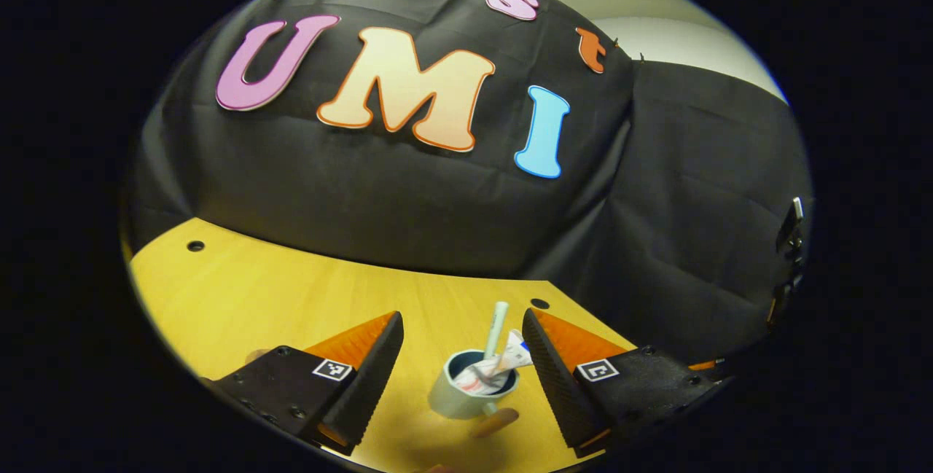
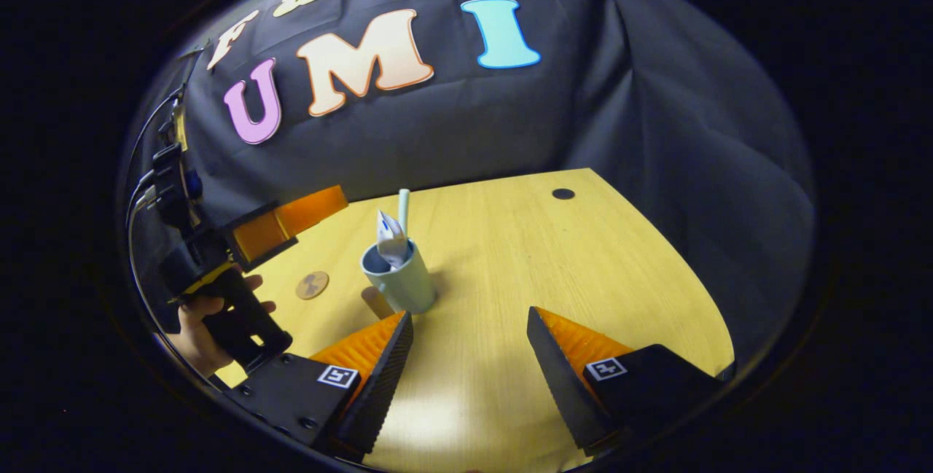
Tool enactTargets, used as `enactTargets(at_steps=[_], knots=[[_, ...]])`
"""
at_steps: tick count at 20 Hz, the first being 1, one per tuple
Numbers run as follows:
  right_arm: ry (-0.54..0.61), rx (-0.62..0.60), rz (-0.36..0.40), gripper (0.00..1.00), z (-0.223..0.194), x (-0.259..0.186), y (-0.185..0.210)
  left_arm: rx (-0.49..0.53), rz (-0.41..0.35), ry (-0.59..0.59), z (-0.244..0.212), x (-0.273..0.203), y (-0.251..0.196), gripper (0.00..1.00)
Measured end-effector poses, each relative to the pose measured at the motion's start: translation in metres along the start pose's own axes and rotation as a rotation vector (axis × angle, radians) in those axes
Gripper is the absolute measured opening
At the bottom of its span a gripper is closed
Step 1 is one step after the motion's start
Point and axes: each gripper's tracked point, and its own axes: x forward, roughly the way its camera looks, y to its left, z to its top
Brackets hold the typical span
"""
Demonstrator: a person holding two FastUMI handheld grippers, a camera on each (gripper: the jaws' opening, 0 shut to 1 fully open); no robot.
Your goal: Put the toothbrush and toothpaste on the desktop into the cup, then pick up the cup and place it on the coaster on the desktop.
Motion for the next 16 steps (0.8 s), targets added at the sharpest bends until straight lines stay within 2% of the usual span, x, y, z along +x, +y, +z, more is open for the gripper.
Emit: enactTargets(at_steps=[5,7,8,9,10,11,14,15,16], knots=[[0.016,-0.023,0.092,0.98,0.010,0.013,0.019,0.079,0.161,-0.007,0.008,-0.048,0.035,0.95],[0.077,-0.029,0.102,0.98,0.003,0.018,0.024,0.091,0.204,-0.003,0.012,-0.071,0.045,0.95],[0.105,-0.026,0.108,0.98,0.002,0.020,0.029,0.095,0.219,0.000,0.012,-0.081,0.049,0.95],[0.132,-0.024,0.115,0.94,0.001,0.021,0.033,0.099,0.228,0.001,0.014,-0.091,0.052,0.95],[0.145,-0.023,0.127,0.98,0.000,0.023,0.040,0.106,0.233,-0.002,0.015,-0.101,0.055,0.95],[0.164,-0.032,0.133,0.94,0.000,0.025,0.045,0.115,0.247,-0.005,0.018,-0.110,0.058,0.95],[0.279,-0.026,0.125,0.98,-0.010,0.032,0.059,0.138,0.287,-0.003,0.018,-0.128,0.075,0.95],[0.295,-0.020,0.123,0.94,-0.009,0.037,0.063,0.145,0.296,0.000,0.019,-0.133,0.079,0.95],[0.311,-0.021,0.114,0.99,-0.007,0.043,0.067,0.151,0.304,0.004,0.018,-0.138,0.082,0.95]])
